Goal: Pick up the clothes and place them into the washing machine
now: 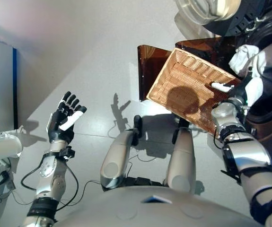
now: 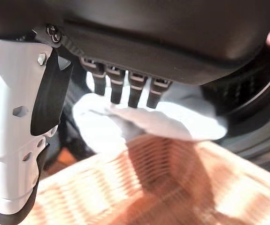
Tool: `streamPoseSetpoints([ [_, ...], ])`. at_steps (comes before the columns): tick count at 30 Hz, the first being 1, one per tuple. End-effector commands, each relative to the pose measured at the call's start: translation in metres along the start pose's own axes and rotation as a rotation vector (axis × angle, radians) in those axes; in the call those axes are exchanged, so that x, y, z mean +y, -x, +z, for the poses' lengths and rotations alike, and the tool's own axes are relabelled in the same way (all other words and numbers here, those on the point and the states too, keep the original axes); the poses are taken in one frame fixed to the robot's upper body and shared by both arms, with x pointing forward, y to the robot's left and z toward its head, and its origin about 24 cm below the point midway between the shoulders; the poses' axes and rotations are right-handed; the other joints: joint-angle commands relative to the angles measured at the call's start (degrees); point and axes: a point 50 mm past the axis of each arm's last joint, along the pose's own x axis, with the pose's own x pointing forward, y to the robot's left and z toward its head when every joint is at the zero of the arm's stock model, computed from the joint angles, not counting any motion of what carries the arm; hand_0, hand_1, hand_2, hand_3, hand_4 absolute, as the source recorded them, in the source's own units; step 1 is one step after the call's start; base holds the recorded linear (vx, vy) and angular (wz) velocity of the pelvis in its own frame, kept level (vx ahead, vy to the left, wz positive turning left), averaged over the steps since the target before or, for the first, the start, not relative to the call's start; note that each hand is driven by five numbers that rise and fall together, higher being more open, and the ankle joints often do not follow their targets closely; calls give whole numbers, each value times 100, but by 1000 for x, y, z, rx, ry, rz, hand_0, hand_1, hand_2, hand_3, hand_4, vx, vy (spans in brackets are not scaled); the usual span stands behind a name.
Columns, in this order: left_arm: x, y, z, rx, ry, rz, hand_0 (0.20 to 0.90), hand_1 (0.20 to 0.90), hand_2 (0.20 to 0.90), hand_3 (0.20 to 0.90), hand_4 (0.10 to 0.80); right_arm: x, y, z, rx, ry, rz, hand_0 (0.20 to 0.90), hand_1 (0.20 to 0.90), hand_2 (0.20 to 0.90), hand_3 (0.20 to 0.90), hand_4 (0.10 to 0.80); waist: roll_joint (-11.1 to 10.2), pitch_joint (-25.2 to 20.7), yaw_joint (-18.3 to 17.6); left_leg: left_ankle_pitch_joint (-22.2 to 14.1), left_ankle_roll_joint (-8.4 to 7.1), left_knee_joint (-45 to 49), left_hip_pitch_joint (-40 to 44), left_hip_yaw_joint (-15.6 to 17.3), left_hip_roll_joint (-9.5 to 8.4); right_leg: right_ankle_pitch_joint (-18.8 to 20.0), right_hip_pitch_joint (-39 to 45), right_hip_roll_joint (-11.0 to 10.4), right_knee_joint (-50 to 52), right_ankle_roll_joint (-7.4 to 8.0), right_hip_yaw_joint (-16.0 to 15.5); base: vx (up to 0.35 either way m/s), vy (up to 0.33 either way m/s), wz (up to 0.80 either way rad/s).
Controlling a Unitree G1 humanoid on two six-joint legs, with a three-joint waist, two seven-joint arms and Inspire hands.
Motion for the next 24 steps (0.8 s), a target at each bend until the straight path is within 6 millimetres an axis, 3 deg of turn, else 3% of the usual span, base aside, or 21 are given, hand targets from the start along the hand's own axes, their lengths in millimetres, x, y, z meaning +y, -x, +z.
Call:
streamPoseSetpoints([
  [1, 7, 0, 36, -164, -63, -21, 900, 900, 900, 900, 800, -10, -9, 27, -79, -121, -106, 900, 900, 900, 900, 800, 57, -393, 30, 482, -53, -351, -394, 65, -53, 253, -61, -3, -127, -68, -114, 0, 0, 0],
  [9, 9, 3, 41, -166, -67, -39, 900, 900, 900, 900, 800, -36, -26, 40, -91, -59, -269, 900, 900, 900, 900, 800, 215, -431, 122, 508, -44, -383, -467, 89, -92, 246, -172, -43, -112, -50, -81, 0, 0, 0],
  [15, 9, 4, 35, -142, -61, -34, 900, 900, 900, 900, 800, -57, -36, 36, -70, -41, -356, 900, 900, 900, 900, 800, 292, -416, 121, 498, -47, -312, -539, 92, -89, 205, -243, -43, -15, -57, -77, 0, -1, 1],
  [24, 8, 4, 28, -111, -45, -30, 900, 900, 900, 900, 800, -56, -32, 19, -23, 9, -368, 900, 900, 900, 900, 800, 331, -434, 111, 455, -55, -230, -560, 70, -51, 153, -256, -31, 61, -70, -93, 0, 0, 0],
])
